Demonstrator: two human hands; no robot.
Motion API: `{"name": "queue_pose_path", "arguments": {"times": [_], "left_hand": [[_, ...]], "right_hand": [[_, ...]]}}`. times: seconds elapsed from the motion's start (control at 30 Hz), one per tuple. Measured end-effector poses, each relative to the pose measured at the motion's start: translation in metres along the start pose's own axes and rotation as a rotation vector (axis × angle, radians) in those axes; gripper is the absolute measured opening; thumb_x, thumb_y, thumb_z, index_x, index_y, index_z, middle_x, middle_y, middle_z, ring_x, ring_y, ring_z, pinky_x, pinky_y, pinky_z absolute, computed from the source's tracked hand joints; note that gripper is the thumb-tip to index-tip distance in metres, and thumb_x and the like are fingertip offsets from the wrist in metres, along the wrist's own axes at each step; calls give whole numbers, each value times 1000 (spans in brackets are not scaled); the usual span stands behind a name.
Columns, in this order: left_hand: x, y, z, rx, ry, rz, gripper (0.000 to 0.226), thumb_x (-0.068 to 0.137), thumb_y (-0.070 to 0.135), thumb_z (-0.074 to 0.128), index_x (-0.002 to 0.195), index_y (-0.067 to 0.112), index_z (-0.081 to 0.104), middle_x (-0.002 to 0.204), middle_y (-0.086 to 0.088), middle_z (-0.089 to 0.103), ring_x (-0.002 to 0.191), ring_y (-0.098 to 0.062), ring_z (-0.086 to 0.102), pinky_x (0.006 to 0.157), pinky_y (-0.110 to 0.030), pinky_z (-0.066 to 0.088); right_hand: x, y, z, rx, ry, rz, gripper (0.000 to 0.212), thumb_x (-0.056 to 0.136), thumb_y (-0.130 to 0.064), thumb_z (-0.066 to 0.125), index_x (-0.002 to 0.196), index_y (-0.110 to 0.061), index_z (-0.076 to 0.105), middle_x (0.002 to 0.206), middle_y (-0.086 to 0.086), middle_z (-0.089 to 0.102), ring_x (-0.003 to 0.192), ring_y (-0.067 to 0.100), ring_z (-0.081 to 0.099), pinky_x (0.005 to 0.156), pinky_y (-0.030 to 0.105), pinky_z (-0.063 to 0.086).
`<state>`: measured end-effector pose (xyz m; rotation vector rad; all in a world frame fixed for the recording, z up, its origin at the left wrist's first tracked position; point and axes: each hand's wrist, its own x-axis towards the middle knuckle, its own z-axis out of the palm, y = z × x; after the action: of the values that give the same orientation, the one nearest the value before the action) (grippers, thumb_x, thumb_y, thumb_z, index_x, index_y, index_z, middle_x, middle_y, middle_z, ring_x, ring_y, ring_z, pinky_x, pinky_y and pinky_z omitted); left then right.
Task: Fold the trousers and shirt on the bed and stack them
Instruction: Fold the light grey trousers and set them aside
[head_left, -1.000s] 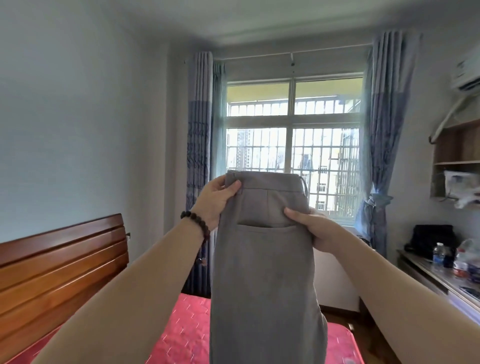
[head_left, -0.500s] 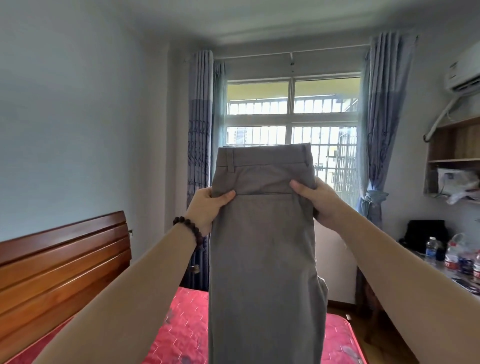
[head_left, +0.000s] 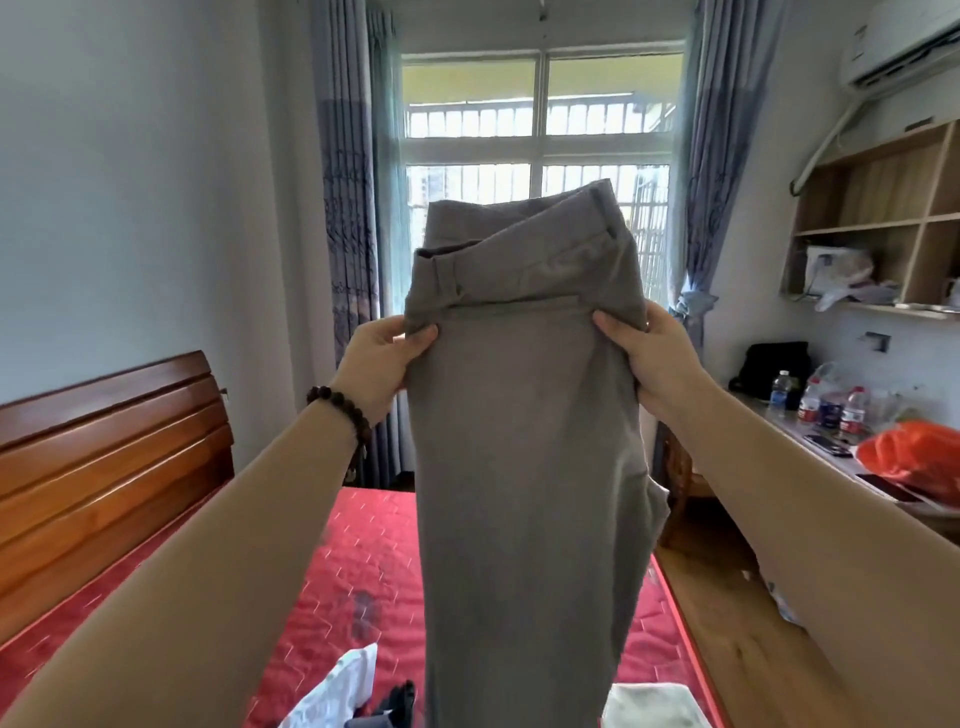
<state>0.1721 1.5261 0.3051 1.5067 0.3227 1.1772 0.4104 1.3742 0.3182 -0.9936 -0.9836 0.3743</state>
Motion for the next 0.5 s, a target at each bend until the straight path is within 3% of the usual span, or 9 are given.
{"name": "queue_pose_path", "arguments": {"times": [0.1, 0.2, 0.37, 0.5], "left_hand": [[-22, 9, 15, 35, 39, 25, 10, 92, 14, 61, 90, 15, 71, 81, 5, 74, 72, -8, 69, 59, -20, 54], [-56, 19, 33, 67, 63, 76, 12, 93, 13, 60, 86, 16, 70, 76, 8, 73, 66, -6, 68, 54, -17, 51], [-125, 37, 71, 113, 80, 143, 13, 91, 15, 62, 87, 20, 73, 88, 3, 75, 86, -15, 69, 73, -26, 55], [-179, 55, 105, 129, 93, 135, 11, 91, 19, 63, 86, 20, 73, 91, 1, 74, 91, -19, 69, 74, -28, 54]], "right_hand": [[-22, -20, -10, -110, 22, -41, 17, 80, -18, 75, 94, -12, 69, 88, 0, 74, 81, 14, 70, 71, 27, 55], [-52, -42, -27, -214, 20, -77, 22, 80, -18, 75, 97, -6, 68, 95, 8, 72, 85, 18, 68, 80, 36, 57], [-124, -75, -64, -225, 14, -105, 26, 82, -16, 73, 104, -3, 66, 107, 15, 70, 94, 20, 67, 86, 36, 56], [-175, -103, -97, -246, 8, -111, 19, 83, -21, 72, 100, -12, 67, 98, -1, 71, 87, 8, 68, 80, 26, 56]]}}
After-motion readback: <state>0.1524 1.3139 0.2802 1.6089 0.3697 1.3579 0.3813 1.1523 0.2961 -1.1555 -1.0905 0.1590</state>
